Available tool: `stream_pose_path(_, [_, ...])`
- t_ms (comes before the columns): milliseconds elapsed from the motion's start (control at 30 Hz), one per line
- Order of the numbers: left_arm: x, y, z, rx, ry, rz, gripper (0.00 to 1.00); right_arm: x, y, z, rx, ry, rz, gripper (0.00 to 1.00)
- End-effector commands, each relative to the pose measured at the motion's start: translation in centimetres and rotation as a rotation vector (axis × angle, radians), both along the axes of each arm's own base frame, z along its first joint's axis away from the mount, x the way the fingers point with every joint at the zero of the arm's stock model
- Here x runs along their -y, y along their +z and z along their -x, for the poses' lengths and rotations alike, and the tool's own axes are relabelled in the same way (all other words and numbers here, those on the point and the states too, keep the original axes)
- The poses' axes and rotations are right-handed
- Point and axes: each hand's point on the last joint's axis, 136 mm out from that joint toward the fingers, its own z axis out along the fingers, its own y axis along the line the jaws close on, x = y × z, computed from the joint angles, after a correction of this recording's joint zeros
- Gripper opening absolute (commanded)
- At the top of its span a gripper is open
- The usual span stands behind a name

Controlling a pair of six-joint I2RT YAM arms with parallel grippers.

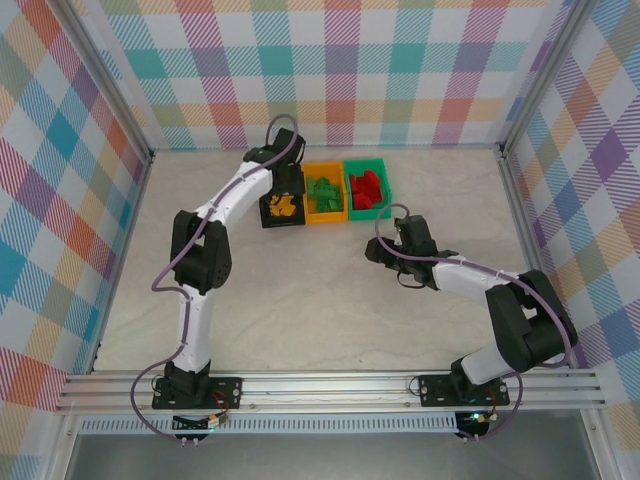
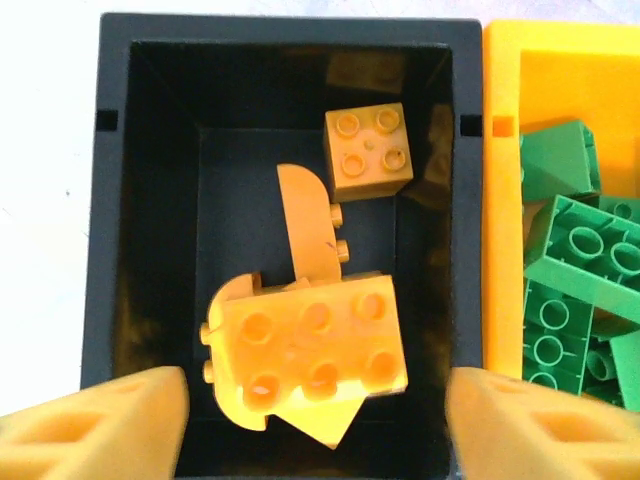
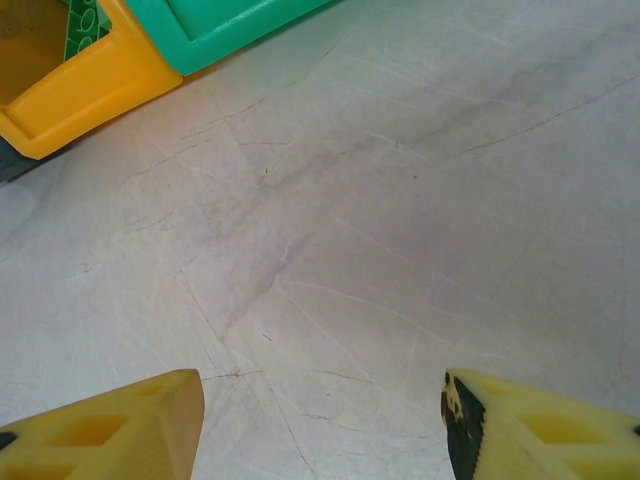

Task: Sort the legos into containers by color
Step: Place the lego in the container, then reset both arms

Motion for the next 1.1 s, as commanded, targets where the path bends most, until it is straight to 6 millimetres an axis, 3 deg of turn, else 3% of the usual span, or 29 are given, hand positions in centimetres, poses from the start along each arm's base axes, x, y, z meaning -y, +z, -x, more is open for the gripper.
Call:
stream_pose_path(0, [0.1, 3.1, 1.6, 0.053, -0.013, 0.052, 0.79, -0.2, 1.0, -0.7, 0.019, -0.003, -0.015, 0.65])
stream_pose_path(67, [-0.1, 4.0, 2.6, 0.089, -0.013, 0.075, 0.83, -0.2, 1.0, -0.7, 0.019, -0.005, -0.015, 0.65])
stream_pose_path(367, [-3.0, 6.7, 8.8, 0.270, 0.033, 0.177, 0.83, -0.3, 1.0, -0.6, 0.020, -0.001, -0.018, 0.65])
stream_pose_path(633, [-8.7, 7.6, 13.4, 0.449, 0.157, 0.084, 0.81, 1.0, 1.4, -1.1, 0.056, -0.017, 0.073, 0.65])
stream_pose_path(733, [-11.5, 7.6, 15.2, 0.497, 0.244, 0.020, 0.86, 2.8, 2.8, -1.5, 0.106, -0.045, 0.173, 0.65])
stream_pose_path(833, [-13.4, 7.1, 16.6, 0.527, 0.282, -0.003, 1.00, 4.3, 4.6, -1.5, 0.175, -0.071, 0.239, 0.65])
stream_pose_path(1067, [-18.2, 7.1, 18.5, 0.594, 0.422, -0.138, 1.00, 8.4, 9.3, -1.9, 0.329, -0.150, 0.375, 0.66])
